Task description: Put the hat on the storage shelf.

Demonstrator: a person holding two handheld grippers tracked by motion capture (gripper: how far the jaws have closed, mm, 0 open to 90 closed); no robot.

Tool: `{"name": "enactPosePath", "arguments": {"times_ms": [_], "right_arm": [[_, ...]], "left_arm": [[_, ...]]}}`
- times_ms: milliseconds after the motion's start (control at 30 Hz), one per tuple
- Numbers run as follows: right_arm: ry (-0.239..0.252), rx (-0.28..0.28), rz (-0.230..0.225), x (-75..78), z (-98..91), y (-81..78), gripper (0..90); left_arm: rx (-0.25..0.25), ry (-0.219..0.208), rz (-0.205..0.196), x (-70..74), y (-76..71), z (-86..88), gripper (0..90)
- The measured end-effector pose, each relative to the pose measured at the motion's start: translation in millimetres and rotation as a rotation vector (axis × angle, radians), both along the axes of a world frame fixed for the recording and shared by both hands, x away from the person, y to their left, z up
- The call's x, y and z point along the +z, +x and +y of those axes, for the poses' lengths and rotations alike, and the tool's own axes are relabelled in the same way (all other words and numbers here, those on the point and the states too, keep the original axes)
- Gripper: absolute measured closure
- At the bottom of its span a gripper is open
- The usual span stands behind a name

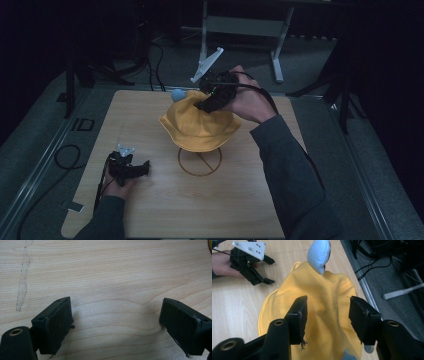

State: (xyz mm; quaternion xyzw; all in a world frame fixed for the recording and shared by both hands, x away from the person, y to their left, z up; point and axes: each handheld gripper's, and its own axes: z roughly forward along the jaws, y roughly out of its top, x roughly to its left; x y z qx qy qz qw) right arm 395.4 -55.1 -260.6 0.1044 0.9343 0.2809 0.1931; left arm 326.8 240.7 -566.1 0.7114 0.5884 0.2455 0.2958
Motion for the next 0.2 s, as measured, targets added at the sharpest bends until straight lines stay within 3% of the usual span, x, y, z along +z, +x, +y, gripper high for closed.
{"name": "enactPosePath", "arguments": {"times_ms": [200], "right_arm": [[0.019,-0.005,-0.022,6.8,-6.1,-3.9,45.1]], "left_arm": [[-0.001,0.000,0.004,0.3,0.0,0.1,11.4]]}}
